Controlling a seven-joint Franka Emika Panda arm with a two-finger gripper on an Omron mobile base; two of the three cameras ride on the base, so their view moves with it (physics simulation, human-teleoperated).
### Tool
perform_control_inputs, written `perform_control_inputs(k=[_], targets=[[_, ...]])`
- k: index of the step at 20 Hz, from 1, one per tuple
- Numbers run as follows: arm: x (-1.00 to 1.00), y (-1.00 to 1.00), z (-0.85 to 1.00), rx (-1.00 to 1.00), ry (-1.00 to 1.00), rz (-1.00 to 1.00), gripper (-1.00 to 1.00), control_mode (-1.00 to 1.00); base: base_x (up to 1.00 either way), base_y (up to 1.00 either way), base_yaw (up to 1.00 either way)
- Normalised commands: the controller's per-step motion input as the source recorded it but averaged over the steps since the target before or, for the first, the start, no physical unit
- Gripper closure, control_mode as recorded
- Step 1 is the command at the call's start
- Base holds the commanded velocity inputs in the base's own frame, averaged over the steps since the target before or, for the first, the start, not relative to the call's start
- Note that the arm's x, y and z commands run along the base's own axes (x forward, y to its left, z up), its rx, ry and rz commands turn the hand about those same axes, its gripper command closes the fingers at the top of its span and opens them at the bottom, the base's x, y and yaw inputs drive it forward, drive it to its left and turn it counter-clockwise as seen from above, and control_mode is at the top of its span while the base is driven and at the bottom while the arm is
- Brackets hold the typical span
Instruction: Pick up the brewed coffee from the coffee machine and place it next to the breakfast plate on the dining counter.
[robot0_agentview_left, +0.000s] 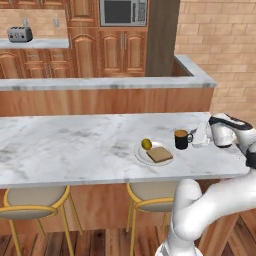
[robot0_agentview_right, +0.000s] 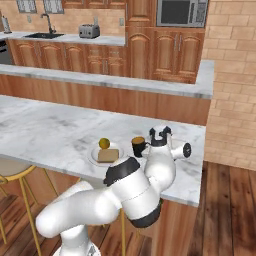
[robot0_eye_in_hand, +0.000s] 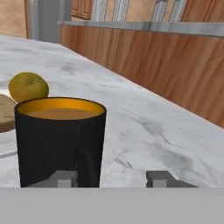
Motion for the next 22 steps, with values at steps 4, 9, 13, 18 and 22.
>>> perform_control_inputs(k=[4,9,13,18,22], targets=[[-0.49,-0.14,0.00,0.00,-0.09,0.20,-1.00,-1.00,0.00,0.00,0.00],[-0.73,0.00,0.02,-0.02,-0.12,0.21,-1.00,-1.00,0.00,0.00,0.00],[-0.88,0.00,0.38,-0.04,-0.18,0.19,-1.00,-1.00,0.00,0.00,0.00],[-0.65,0.08,0.83,-0.07,-0.25,0.13,-1.00,-1.00,0.00,0.00,0.00],[-0.82,0.39,0.72,-0.19,-0.34,0.10,-1.00,-1.00,0.00,0.00,0.00]])
